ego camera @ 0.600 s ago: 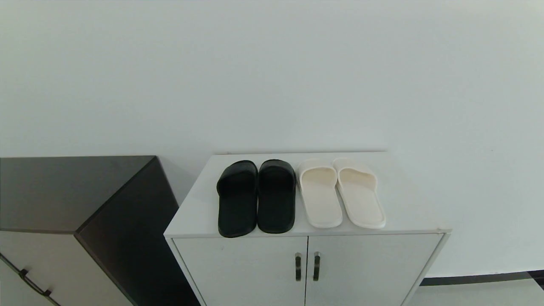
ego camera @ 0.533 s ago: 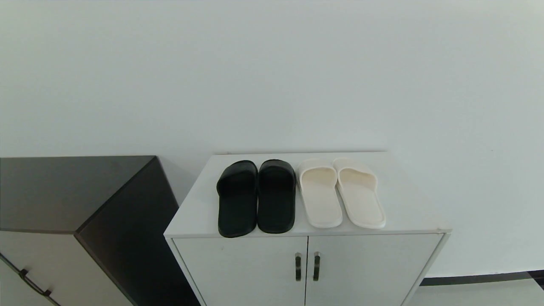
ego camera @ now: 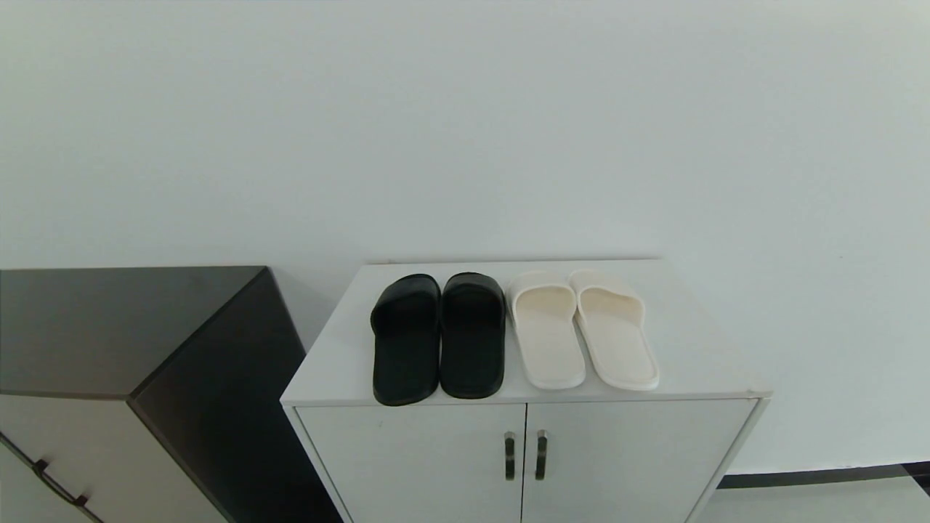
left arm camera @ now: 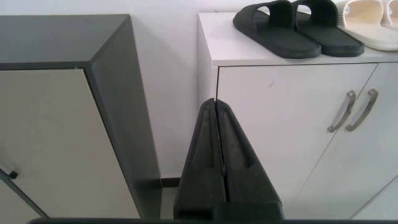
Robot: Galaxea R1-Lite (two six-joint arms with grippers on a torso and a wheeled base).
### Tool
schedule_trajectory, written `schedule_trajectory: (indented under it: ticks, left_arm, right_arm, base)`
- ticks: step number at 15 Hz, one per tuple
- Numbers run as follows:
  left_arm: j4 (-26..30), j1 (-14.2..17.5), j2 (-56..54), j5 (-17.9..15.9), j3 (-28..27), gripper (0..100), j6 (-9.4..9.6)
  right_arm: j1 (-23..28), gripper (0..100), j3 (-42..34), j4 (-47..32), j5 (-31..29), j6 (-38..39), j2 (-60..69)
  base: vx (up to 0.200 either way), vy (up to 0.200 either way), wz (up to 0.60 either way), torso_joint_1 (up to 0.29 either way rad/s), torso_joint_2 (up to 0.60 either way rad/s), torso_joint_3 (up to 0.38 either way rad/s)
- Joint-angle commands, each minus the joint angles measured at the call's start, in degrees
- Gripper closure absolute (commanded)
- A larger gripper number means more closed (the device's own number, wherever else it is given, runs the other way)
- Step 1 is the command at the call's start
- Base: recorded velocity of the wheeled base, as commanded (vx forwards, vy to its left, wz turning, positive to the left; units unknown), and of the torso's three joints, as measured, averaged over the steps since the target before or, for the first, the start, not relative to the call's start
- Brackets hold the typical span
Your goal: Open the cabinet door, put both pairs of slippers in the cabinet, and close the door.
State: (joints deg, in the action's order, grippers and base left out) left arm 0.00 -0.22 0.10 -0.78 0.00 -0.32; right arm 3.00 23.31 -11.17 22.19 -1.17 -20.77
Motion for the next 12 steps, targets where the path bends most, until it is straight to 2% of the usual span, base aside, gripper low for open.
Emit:
schedule_trajectory:
  ticks: [1, 2, 4, 5, 6, 7, 8, 10, 12]
  left_arm:
    - [0.0, 0.0, 0.1, 0.0, 0.0, 100, -0.03]
    - [-0.1, 0.0, 0.1, 0.0, 0.0, 100, -0.03]
    - [0.0, 0.0, 0.1, 0.0, 0.0, 100, -0.03]
    - [0.0, 0.0, 0.1, 0.0, 0.0, 100, -0.03]
    - [0.0, 0.0, 0.1, 0.0, 0.0, 100, -0.03]
    - [0.0, 0.0, 0.1, 0.0, 0.0, 100, -0.03]
    - [0.0, 0.0, 0.1, 0.0, 0.0, 100, -0.03]
    - [0.0, 0.0, 0.1, 0.0, 0.0, 100, -0.03]
    - [0.0, 0.0, 0.1, 0.0, 0.0, 100, -0.03]
  right_arm:
    - [-4.8, 0, 1.7, 8.8, 3.9, 3.0, -19.7]
    - [-7.9, 0, 3.8, 9.9, 2.9, 5.6, -22.6]
    - [-17.2, 0, 8.4, 10.3, -4.9, 9.9, -27.7]
    - [-19.9, 0, 9.4, 10.6, -7.4, 10.8, -28.7]
    - [-29.9, 0, 12.1, 12.7, -17.1, 15.4, -32.8]
    - [-33.1, 0, 12.8, 13.8, -20.4, 16.8, -34.4]
    - [-39.6, 0, 14.2, 17.1, -28.9, 19.1, -39.3]
    - [-46.2, 0, 15.5, 22.0, -37.0, 19.5, -45.5]
    - [-49.6, 0, 18.2, 26.5, -43.9, 19.4, -53.1]
  base:
    - [0.0, 0.0, 0.0, 0.0, 0.0, 0.0]
    - [0.0, 0.0, 0.0, 0.0, 0.0, 0.0]
    - [0.0, 0.0, 0.0, 0.0, 0.0, 0.0]
    - [0.0, 0.0, 0.0, 0.0, 0.0, 0.0]
    - [0.0, 0.0, 0.0, 0.0, 0.0, 0.0]
    - [0.0, 0.0, 0.0, 0.0, 0.0, 0.0]
    - [0.0, 0.0, 0.0, 0.0, 0.0, 0.0]
    - [0.0, 0.0, 0.0, 0.0, 0.0, 0.0]
    - [0.0, 0.0, 0.0, 0.0, 0.0, 0.0]
